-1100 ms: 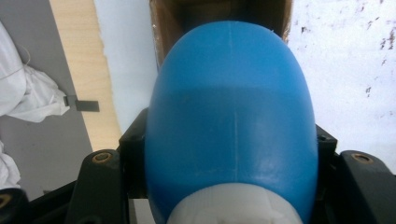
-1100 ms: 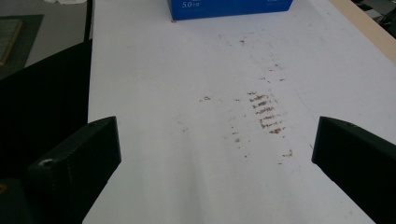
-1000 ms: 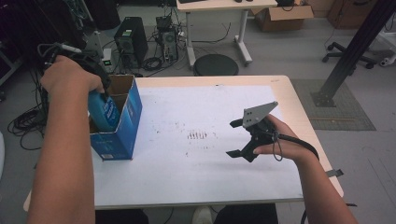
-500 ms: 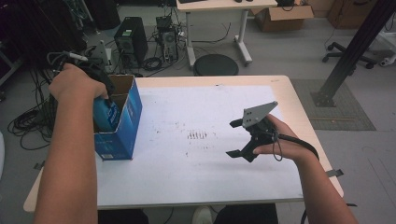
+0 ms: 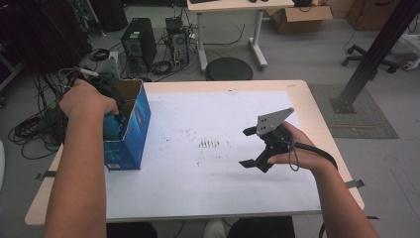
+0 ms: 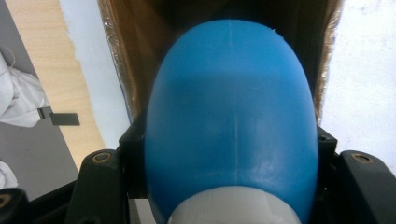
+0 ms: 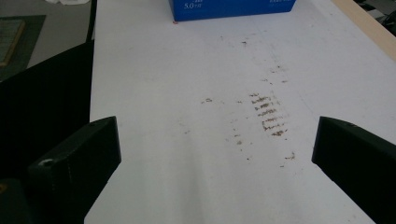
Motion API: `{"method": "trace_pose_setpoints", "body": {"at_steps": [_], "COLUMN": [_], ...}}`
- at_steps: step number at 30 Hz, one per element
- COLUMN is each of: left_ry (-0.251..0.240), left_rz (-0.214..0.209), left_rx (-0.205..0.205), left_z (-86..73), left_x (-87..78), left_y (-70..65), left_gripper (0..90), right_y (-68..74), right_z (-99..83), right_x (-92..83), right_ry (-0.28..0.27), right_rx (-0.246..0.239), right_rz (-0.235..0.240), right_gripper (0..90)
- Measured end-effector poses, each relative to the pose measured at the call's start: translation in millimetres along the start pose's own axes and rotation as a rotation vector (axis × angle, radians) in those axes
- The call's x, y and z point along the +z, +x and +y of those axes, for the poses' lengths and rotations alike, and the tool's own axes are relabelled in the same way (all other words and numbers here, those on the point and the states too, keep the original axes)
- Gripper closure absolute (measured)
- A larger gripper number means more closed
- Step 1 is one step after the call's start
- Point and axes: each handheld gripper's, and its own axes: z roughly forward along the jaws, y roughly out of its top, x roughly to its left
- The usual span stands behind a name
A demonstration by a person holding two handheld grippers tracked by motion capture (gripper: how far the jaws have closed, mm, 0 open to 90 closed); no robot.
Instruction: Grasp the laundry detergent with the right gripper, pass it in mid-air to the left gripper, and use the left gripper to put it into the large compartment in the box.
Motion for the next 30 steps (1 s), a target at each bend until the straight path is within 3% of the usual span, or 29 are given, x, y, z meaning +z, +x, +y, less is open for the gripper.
{"method": "trace_pose_setpoints", "body": {"at_steps": [30], "left_ry": [0.027], "left_rz": [-0.016], "left_rx": [0.008], "left_z": [5.9], "left_x": [39.7], "left_y": [2.1], "left_gripper": [38.4], "right_y": [-0.5], "right_z": [-3.3], "right_x": [5.2], "right_ry": [-0.001], "right_rx": [0.002], "right_rz": [0.01], "right_gripper": [1.2]}}
